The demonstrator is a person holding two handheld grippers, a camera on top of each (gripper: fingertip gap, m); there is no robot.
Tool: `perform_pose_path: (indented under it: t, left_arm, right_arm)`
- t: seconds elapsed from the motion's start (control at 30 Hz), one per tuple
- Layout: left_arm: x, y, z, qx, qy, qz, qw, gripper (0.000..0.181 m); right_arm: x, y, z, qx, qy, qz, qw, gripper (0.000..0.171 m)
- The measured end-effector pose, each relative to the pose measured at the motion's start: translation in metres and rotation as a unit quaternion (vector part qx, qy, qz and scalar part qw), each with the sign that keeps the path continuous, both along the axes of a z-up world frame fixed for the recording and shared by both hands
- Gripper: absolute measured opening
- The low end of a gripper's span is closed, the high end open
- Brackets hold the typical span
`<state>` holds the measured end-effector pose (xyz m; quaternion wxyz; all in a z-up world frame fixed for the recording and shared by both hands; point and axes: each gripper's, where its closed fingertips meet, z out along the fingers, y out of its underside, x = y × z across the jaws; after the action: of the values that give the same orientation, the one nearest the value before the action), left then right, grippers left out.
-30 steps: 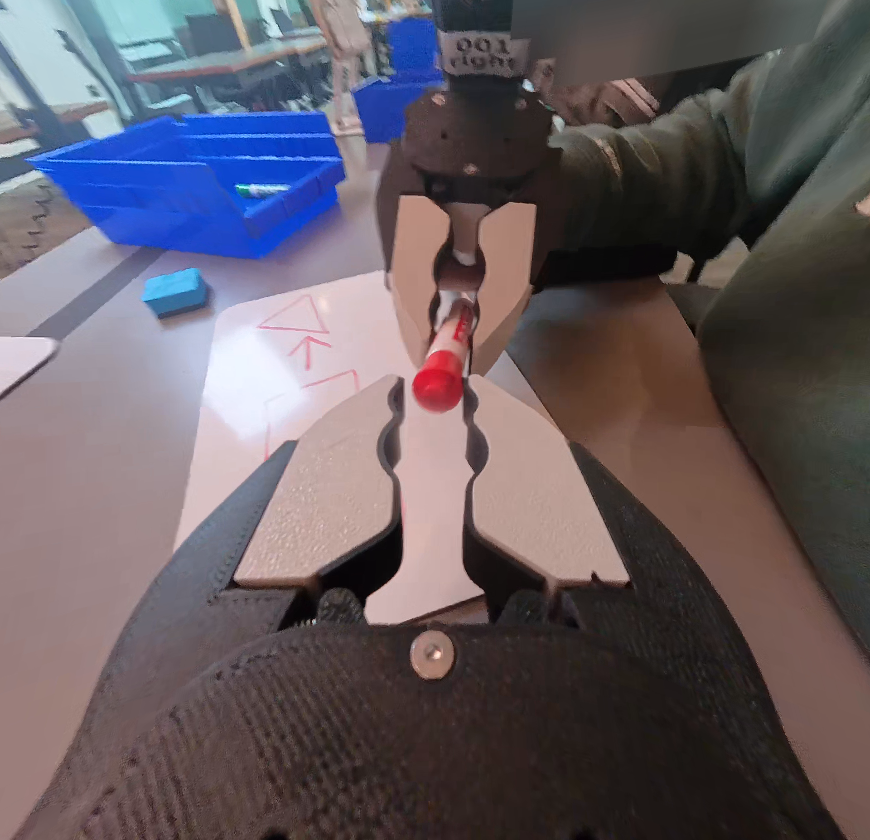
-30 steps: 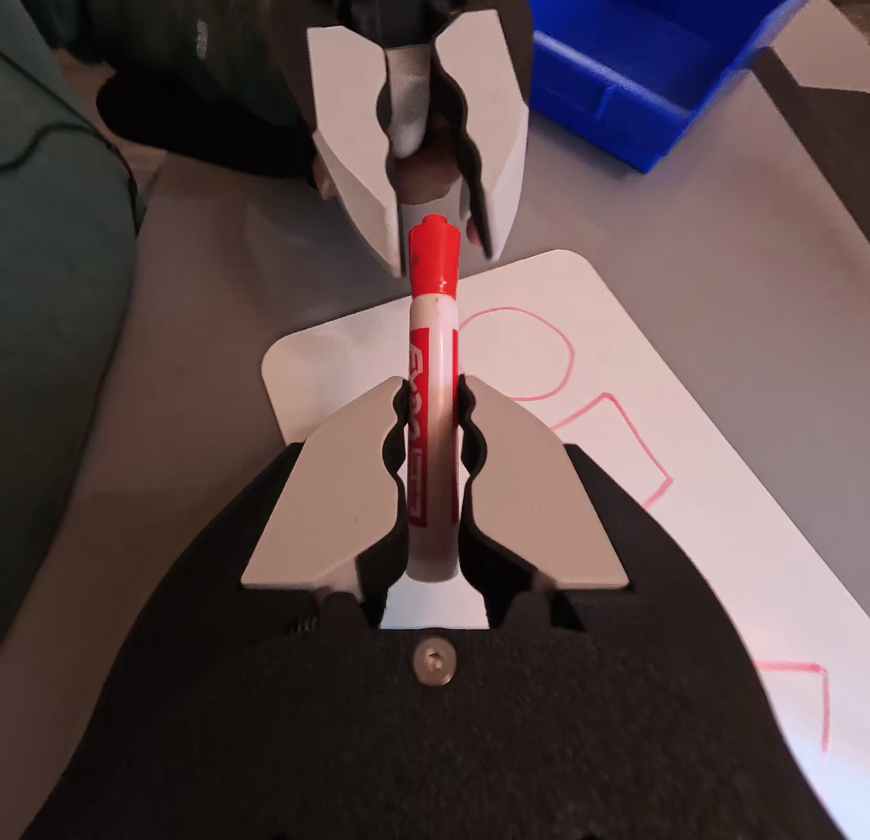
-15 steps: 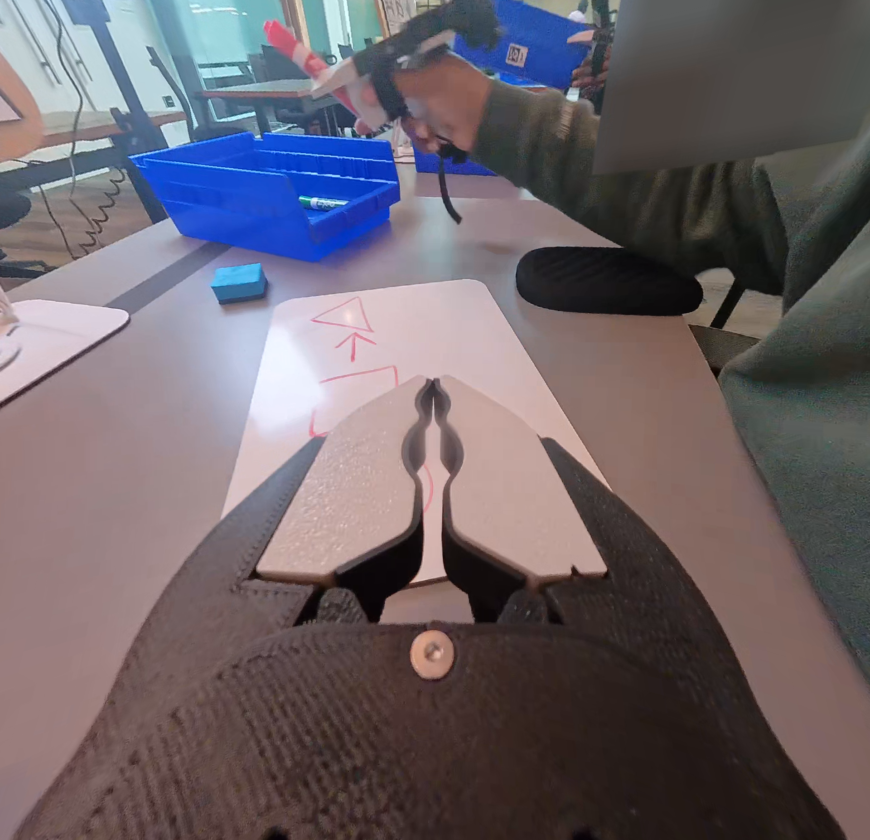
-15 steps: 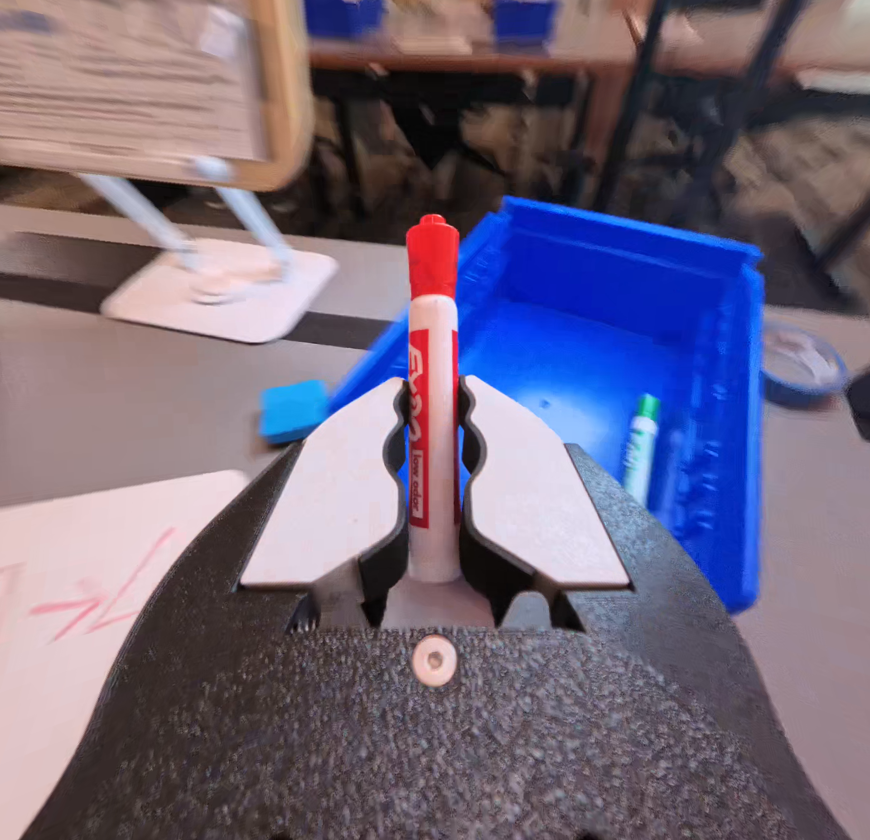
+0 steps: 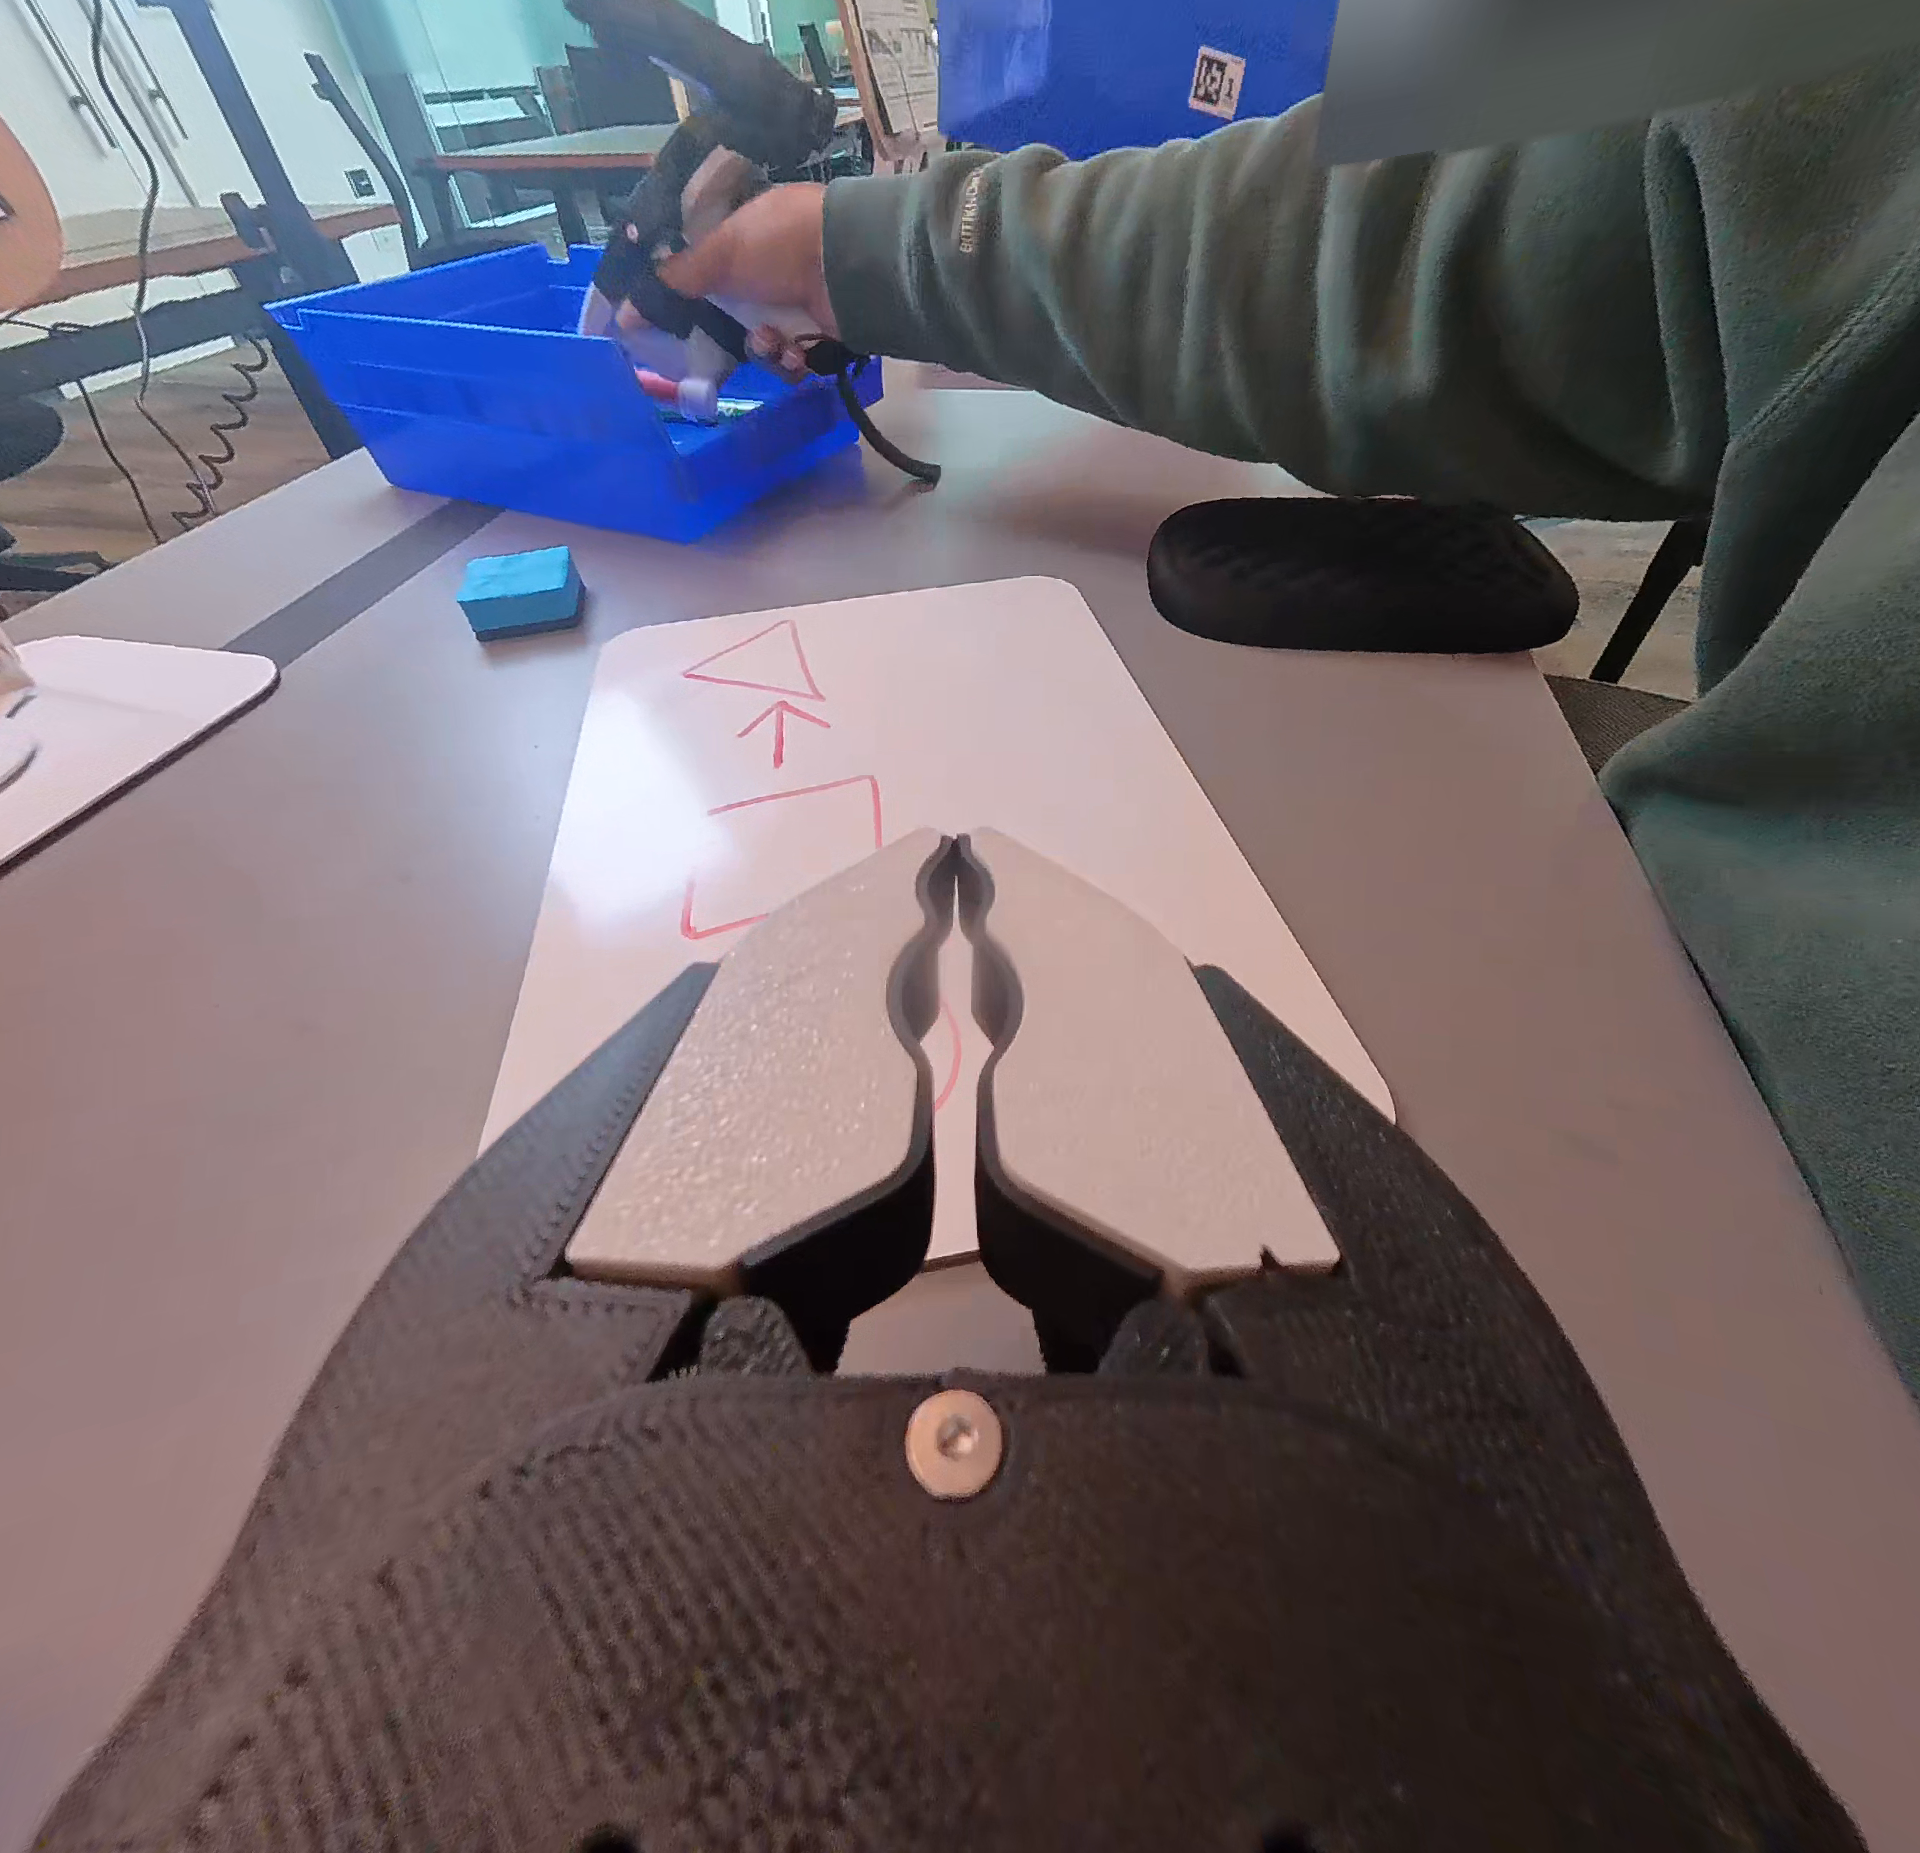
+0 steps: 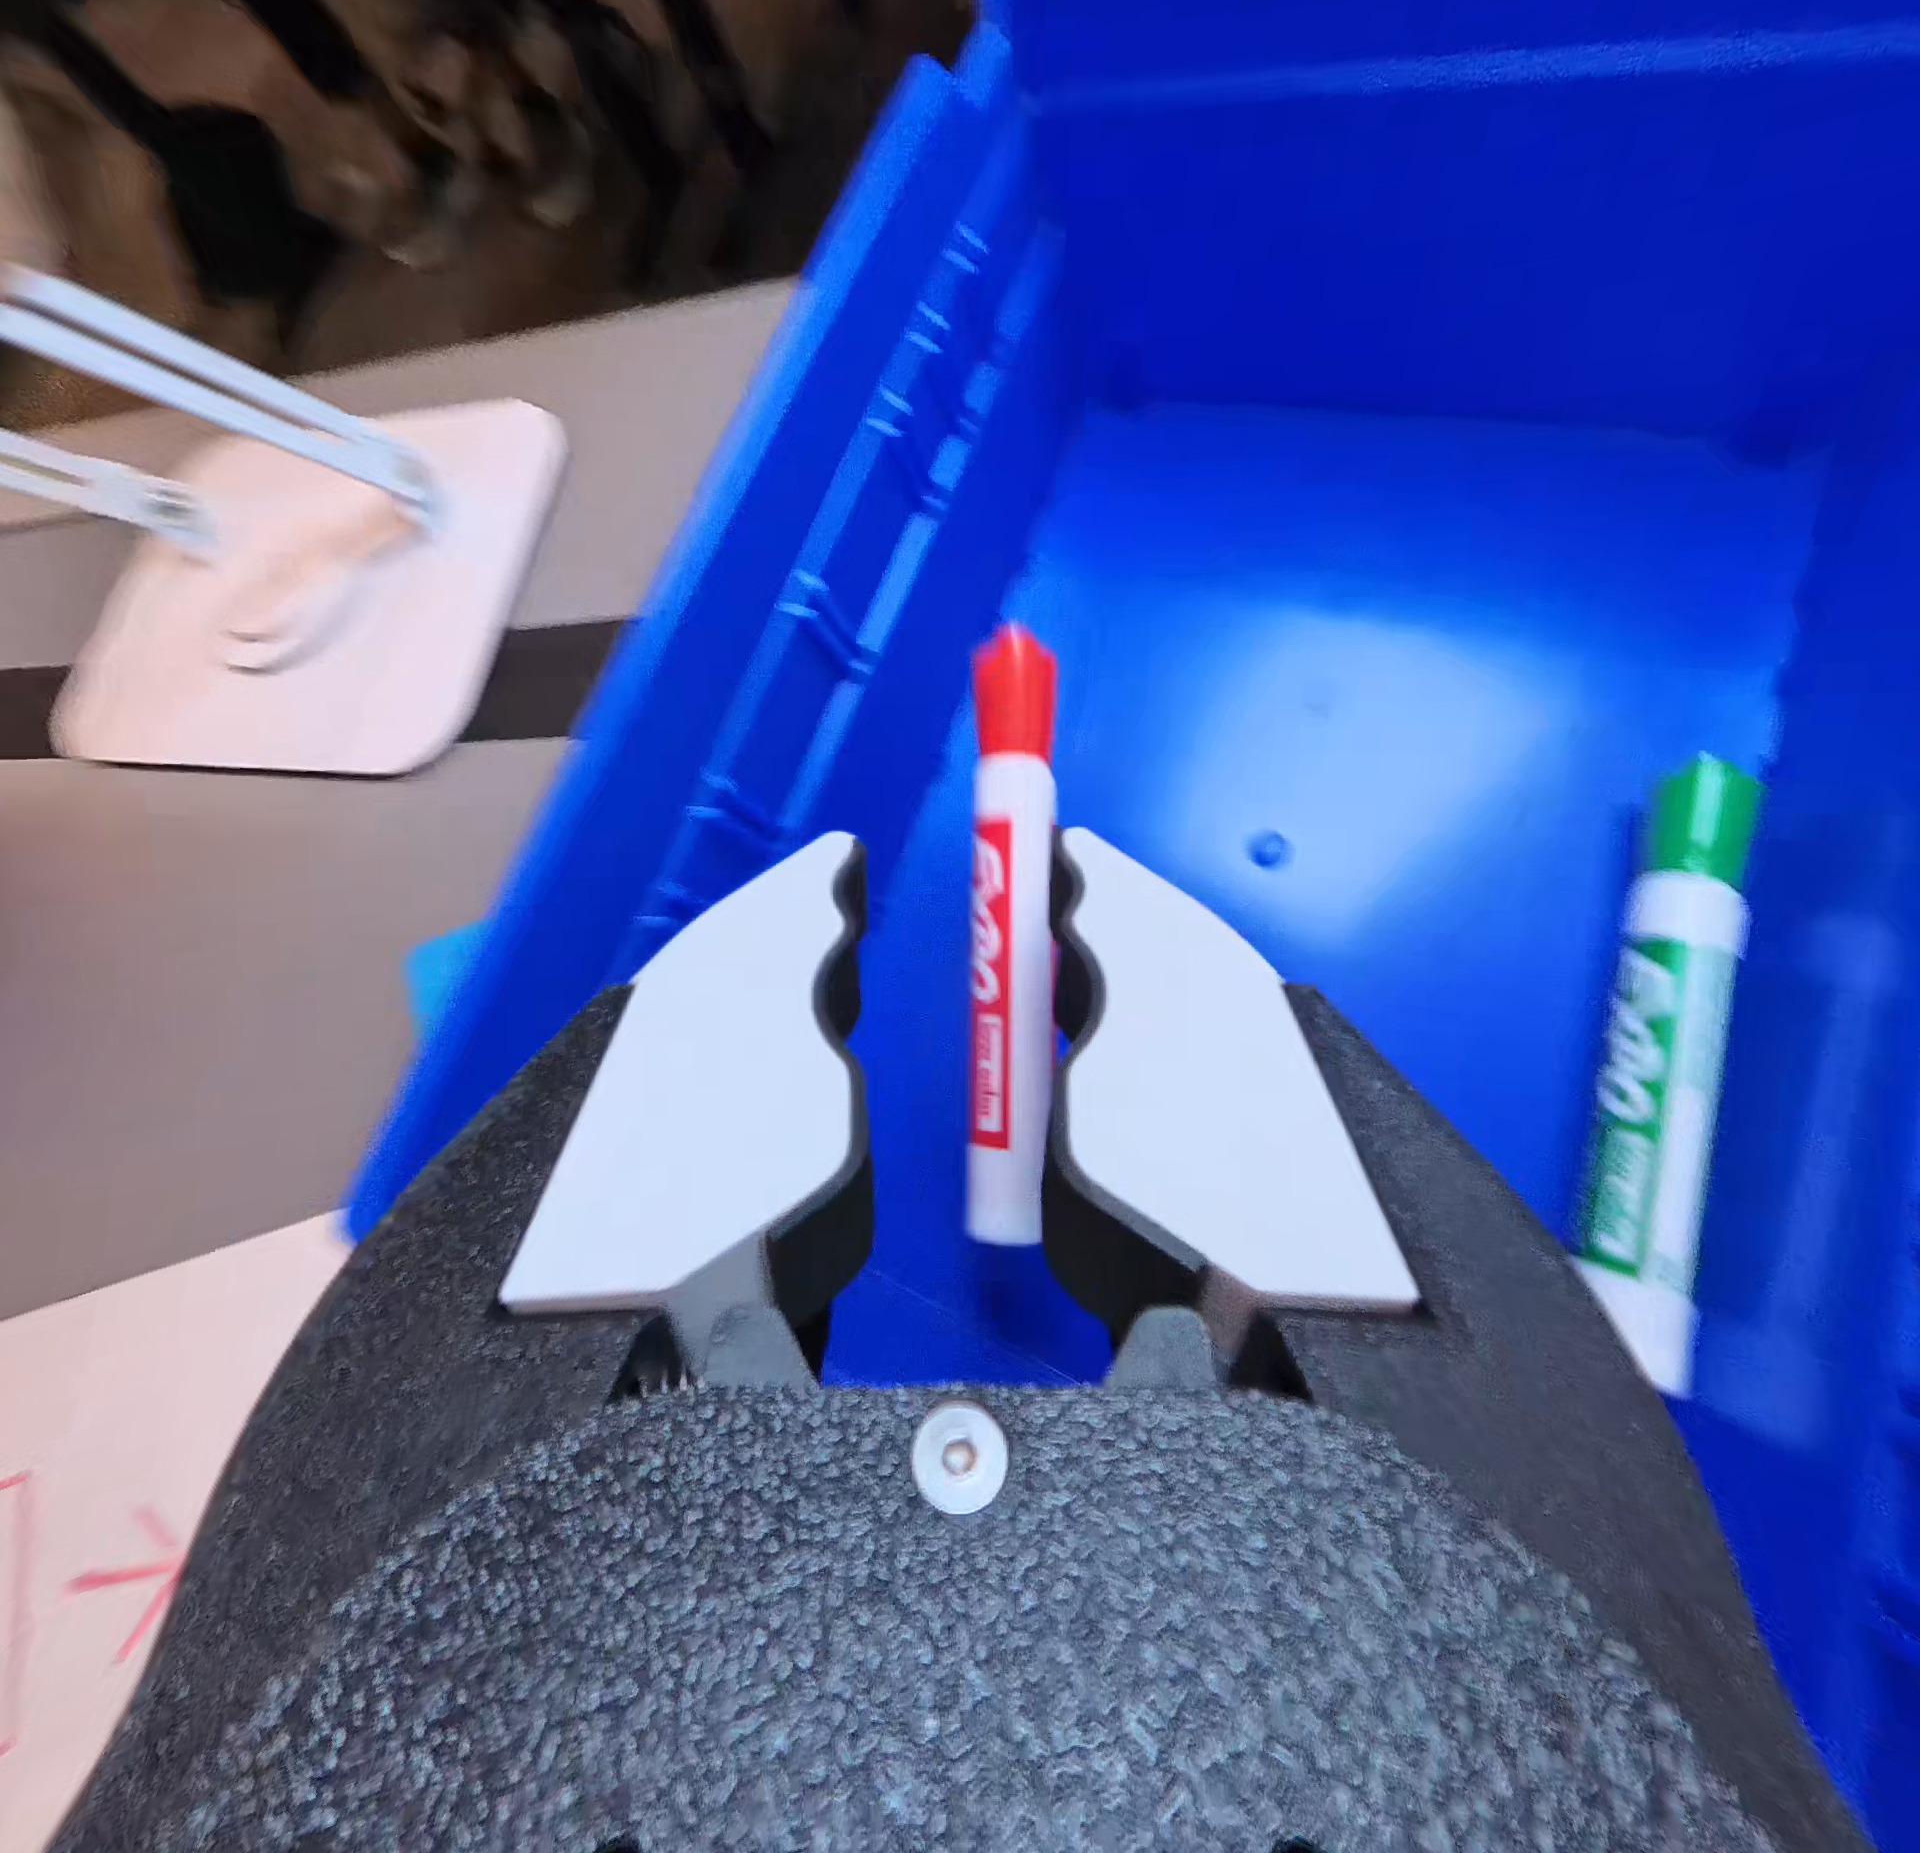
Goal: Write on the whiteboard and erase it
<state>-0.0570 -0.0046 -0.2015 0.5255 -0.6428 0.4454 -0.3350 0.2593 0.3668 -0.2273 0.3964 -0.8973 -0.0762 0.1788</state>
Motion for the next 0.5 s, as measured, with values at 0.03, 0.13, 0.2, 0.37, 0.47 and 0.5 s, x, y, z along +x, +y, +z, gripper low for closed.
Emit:
perform_pose_path:
  t: [0.03,0.13,0.2,0.37,0.47,0.5]
  left_arm:
    - [0.000,0.000,0.000,0.001,0.000,0.000,1.000,0.000]
    - [0.000,0.000,0.000,0.001,-0.001,0.000,1.000,0.000]
    - [-0.001,0.001,0.000,0.001,-0.001,0.002,1.000,0.000]
    - [-0.001,0.002,-0.001,0.004,0.001,0.007,1.000,0.000]
    - [0.000,0.003,-0.002,0.004,0.002,0.009,1.000,0.000]
    - [0.000,0.003,-0.002,0.005,0.002,0.011,1.000,0.000]
  right_arm:
    - [-0.011,-0.002,0.013,0.027,0.025,0.022,0.999,0.044]
    - [-0.038,-0.019,0.059,0.130,0.065,0.082,0.986,0.052]
    - [-0.053,-0.038,0.081,0.177,0.050,0.119,0.976,0.053]
    - [-0.098,-0.096,0.107,0.237,0.010,0.207,0.949,0.049]
    - [-0.126,-0.126,0.091,0.212,-0.021,0.260,0.942,0.046]
    - [-0.134,-0.133,0.081,0.197,-0.034,0.273,0.941,0.046]
